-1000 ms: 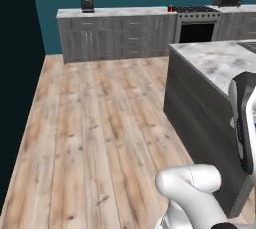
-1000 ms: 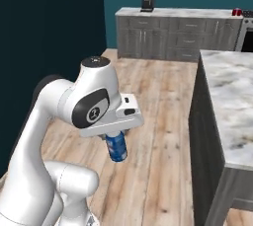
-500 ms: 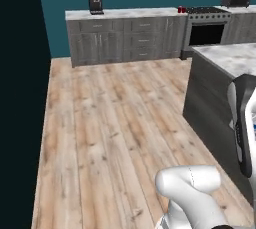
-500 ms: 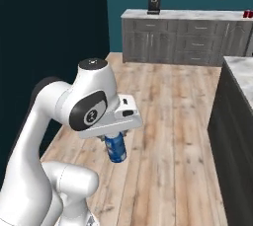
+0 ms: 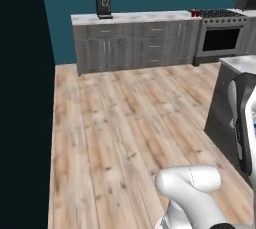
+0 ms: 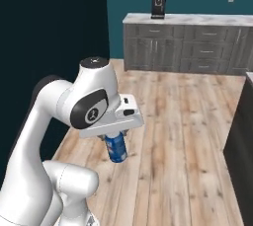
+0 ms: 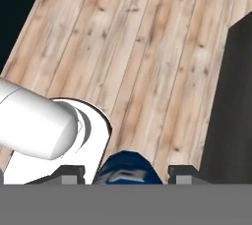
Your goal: Four empty soda cans are scattered around the kitchen. Gather all the cans and cluster them next to the stove for recycling.
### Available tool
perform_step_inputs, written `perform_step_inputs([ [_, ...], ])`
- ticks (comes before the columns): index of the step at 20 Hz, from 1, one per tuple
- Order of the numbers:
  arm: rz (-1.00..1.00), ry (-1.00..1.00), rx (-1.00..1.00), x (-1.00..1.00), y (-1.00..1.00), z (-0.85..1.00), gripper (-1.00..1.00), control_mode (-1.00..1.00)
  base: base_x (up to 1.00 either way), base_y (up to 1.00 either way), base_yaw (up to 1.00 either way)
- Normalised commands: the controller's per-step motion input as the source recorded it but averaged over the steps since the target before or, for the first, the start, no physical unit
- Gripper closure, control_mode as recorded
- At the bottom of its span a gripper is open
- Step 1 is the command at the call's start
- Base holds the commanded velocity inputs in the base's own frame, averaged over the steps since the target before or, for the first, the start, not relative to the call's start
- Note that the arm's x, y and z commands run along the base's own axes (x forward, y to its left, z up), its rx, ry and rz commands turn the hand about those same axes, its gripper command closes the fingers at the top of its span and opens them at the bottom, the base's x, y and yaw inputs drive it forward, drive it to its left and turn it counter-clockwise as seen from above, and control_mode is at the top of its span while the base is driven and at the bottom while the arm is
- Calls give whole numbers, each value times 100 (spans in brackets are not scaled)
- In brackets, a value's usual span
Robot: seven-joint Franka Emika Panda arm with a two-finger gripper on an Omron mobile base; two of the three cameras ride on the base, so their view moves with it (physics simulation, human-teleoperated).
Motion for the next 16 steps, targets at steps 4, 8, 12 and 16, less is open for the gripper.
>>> perform_step_inputs([
  [4,0,0,0,0,0,0,100,100,100,35,-4],
  [8,0,0,0,0,0,0,100,100,100,11,-2],
  [12,0,0,0,0,0,0,100,100,100,24,-2],
  [16,0,0,0,0,0,0,100,100,100,22,-1],
])
